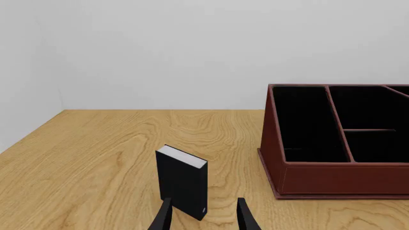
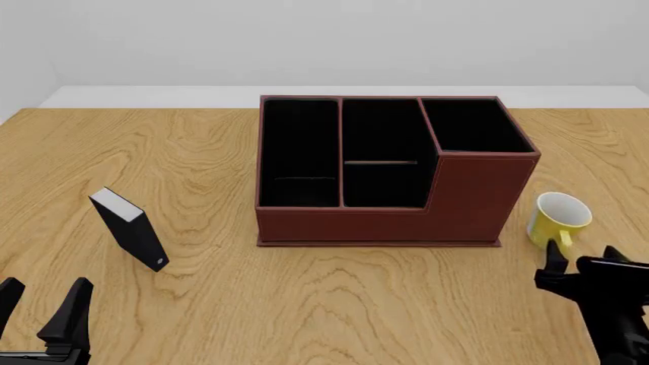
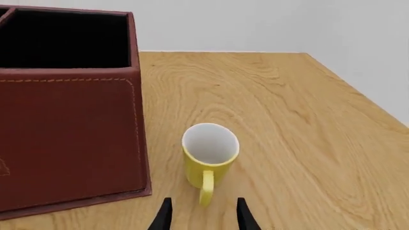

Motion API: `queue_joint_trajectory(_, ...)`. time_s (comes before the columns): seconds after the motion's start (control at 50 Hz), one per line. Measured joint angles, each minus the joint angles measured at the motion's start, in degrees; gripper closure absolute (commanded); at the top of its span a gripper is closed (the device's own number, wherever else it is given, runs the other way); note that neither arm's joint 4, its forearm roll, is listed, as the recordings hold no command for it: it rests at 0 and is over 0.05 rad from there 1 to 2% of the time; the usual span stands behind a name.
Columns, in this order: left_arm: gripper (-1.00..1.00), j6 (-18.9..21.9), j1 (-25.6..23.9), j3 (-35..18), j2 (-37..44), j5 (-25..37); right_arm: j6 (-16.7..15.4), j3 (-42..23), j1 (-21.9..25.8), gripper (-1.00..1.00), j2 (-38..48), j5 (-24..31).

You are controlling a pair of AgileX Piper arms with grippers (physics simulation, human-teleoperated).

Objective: Pick up the yellow and white mug and place it to the right of the caddy.

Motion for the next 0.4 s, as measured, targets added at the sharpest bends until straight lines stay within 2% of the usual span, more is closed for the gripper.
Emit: queue_joint_trajectory(0.4,-1.0,0.0,0.0,0.0,0.0,0.0,-1.13,4.59,1.31,-1.0,-7.54,0.07)
